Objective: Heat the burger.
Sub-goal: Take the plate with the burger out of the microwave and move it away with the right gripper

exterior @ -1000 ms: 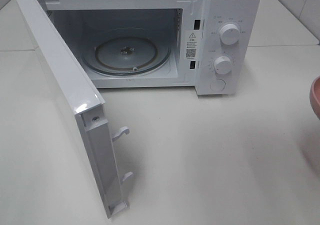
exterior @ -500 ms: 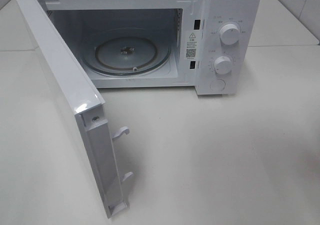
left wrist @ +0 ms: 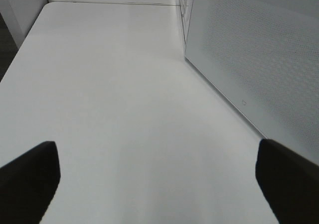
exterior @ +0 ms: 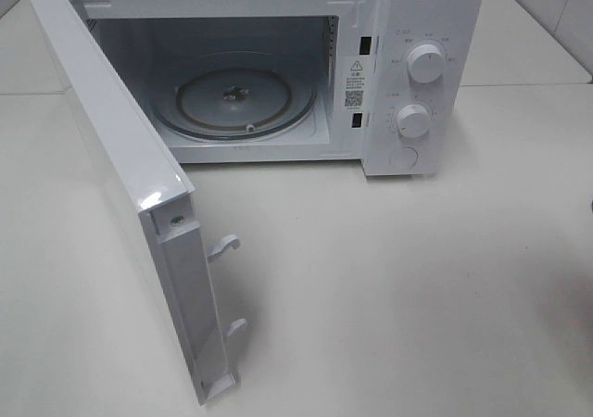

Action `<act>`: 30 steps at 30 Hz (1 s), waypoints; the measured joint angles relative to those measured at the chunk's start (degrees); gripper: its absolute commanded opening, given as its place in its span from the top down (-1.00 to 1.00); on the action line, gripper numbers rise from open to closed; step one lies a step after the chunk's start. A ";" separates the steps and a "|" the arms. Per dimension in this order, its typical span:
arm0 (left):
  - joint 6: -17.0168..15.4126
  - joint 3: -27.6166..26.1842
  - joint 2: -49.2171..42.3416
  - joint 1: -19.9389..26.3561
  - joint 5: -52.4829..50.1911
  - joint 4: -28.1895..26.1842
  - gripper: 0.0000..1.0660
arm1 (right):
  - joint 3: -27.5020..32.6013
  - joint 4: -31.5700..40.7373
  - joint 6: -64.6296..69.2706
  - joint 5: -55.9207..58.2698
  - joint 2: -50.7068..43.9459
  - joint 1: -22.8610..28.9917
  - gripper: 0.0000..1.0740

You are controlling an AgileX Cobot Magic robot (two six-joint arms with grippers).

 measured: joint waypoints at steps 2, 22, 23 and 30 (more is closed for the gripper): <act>0.00 0.00 0.00 0.00 0.00 0.00 -0.88 | -0.29 -0.17 1.15 -0.11 1.43 0.00 0.94; 0.00 0.00 0.00 0.00 0.00 0.00 -0.88 | -6.82 -6.42 23.49 -2.58 27.04 -2.75 0.92; 0.00 0.00 0.00 0.00 0.00 0.00 -0.88 | -6.82 -6.53 25.04 -3.50 29.62 -4.53 0.92; 0.00 0.00 0.00 0.00 0.00 0.00 -0.88 | -6.93 -8.59 28.88 -8.08 36.15 -9.22 0.91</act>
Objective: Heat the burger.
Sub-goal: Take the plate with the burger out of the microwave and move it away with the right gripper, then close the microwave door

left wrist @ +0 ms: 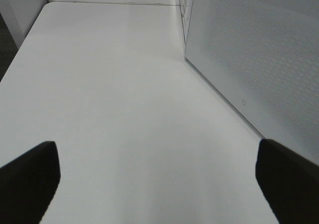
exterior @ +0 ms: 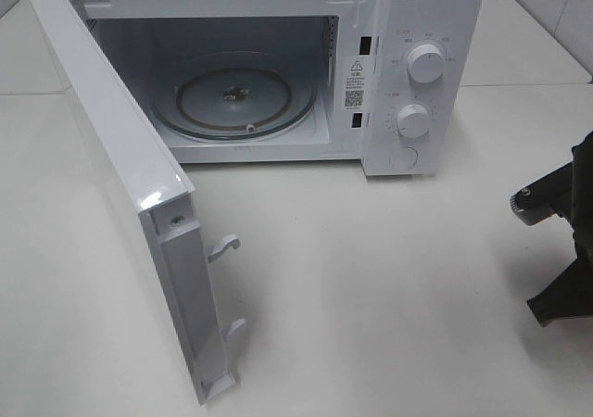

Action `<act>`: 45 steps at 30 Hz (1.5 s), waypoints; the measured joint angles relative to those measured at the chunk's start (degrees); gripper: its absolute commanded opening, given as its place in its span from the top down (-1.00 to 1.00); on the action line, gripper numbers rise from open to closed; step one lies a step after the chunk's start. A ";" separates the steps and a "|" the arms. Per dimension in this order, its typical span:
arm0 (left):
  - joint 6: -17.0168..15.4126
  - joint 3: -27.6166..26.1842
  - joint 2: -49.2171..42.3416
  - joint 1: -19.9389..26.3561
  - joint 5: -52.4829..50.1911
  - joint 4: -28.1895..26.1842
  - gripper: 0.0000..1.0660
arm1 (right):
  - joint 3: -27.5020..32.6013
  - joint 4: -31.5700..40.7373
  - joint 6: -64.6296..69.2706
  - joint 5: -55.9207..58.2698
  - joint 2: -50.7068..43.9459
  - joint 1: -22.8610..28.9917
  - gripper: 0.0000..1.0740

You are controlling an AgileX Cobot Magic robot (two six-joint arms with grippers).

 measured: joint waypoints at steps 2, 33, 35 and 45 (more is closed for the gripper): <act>0.00 0.00 0.00 0.00 0.00 0.00 -0.88 | 0.00 -1.43 1.49 -1.78 1.89 -1.78 0.90; 0.00 0.00 0.00 0.00 0.00 0.00 -0.88 | -4.07 5.50 -3.72 -3.90 5.84 -5.50 0.12; 0.00 0.00 0.00 0.00 0.00 0.00 -0.88 | -5.33 9.28 -8.02 -4.01 4.70 -5.50 0.11; 0.00 0.00 0.00 0.00 0.00 0.00 -0.88 | -6.65 18.39 -24.24 -7.45 -10.94 -5.50 -0.34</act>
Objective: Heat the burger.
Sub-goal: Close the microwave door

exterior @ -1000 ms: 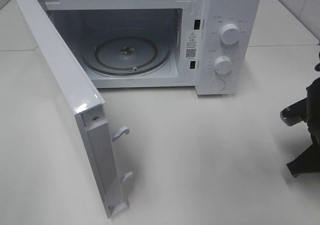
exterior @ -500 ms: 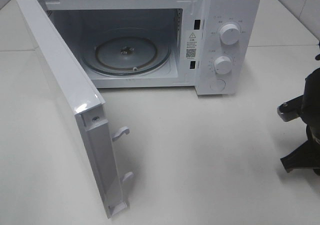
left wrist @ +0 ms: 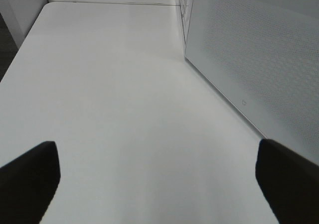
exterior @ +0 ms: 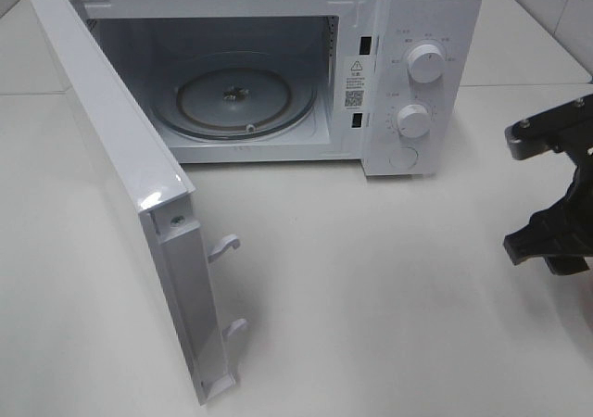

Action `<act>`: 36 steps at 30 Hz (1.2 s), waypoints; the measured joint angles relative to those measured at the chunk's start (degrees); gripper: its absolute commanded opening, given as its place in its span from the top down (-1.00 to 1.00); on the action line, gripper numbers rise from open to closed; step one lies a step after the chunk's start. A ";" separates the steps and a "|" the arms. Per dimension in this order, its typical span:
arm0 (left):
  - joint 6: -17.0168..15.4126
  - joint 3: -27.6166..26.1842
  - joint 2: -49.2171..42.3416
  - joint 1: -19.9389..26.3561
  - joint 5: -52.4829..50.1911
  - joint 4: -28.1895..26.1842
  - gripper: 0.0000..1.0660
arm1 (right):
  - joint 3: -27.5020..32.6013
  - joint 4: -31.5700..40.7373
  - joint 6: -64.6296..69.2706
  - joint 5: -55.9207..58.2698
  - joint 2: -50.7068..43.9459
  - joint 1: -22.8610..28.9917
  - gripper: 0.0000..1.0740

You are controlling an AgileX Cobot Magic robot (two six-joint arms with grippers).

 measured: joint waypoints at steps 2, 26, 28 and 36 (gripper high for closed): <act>0.00 0.00 0.00 0.00 0.00 0.00 -0.88 | 0.00 1.26 -2.06 -0.23 -2.06 0.00 -0.45; 0.00 0.00 0.00 0.00 0.00 0.00 -0.88 | 0.11 25.61 -27.85 6.47 -18.96 0.00 -0.55; 0.00 0.00 0.00 0.00 0.00 0.00 -0.88 | 0.11 25.67 -27.85 6.76 -20.00 0.00 -0.54; 0.00 0.00 0.00 0.00 0.00 0.00 -0.88 | 0.11 25.95 -28.30 9.28 -34.84 0.00 -0.52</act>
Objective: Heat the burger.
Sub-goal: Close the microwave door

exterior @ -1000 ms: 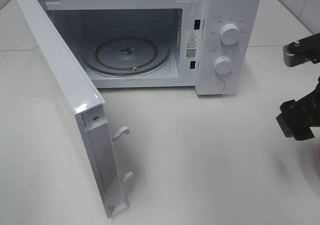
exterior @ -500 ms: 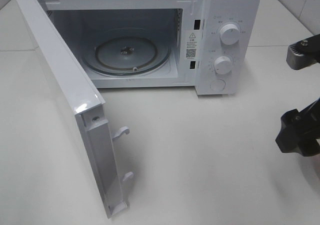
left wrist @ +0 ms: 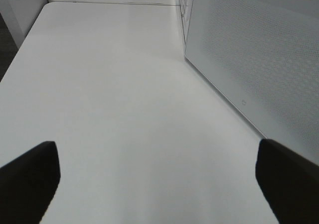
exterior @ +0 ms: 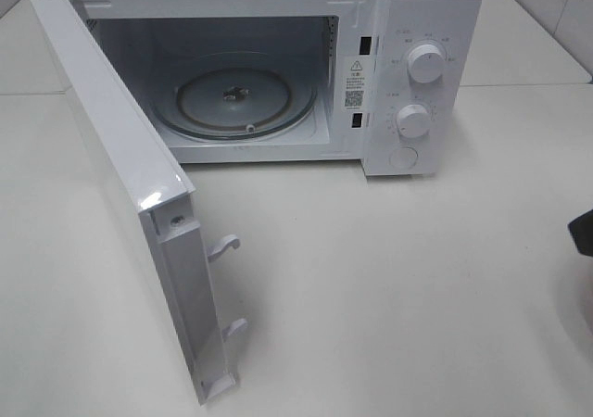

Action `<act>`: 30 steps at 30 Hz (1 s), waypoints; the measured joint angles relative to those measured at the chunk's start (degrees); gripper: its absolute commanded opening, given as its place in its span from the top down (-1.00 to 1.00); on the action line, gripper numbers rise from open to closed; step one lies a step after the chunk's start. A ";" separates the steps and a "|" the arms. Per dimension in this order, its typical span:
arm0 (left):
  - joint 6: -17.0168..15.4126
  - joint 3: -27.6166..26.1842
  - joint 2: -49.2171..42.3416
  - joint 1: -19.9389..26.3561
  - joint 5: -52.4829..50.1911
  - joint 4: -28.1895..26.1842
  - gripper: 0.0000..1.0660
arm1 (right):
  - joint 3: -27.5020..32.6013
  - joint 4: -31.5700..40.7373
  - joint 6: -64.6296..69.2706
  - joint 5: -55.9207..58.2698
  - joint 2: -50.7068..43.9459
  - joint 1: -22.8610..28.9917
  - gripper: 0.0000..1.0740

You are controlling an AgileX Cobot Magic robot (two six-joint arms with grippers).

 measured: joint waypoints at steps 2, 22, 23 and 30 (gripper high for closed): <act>0.00 0.00 0.00 0.00 0.00 0.00 -0.88 | 0.00 0.11 0.00 0.74 -4.07 0.00 -0.52; 0.00 0.00 0.00 0.00 0.00 0.00 -0.88 | 7.73 0.63 -1.20 5.84 -41.14 -16.62 -0.49; 0.00 0.00 0.00 0.00 0.00 0.00 -0.88 | 7.73 0.63 -1.20 5.84 -41.14 -16.62 -0.49; 0.00 0.00 0.00 0.00 0.00 0.00 -0.88 | 10.31 0.69 -2.41 6.65 -47.67 -20.00 -0.40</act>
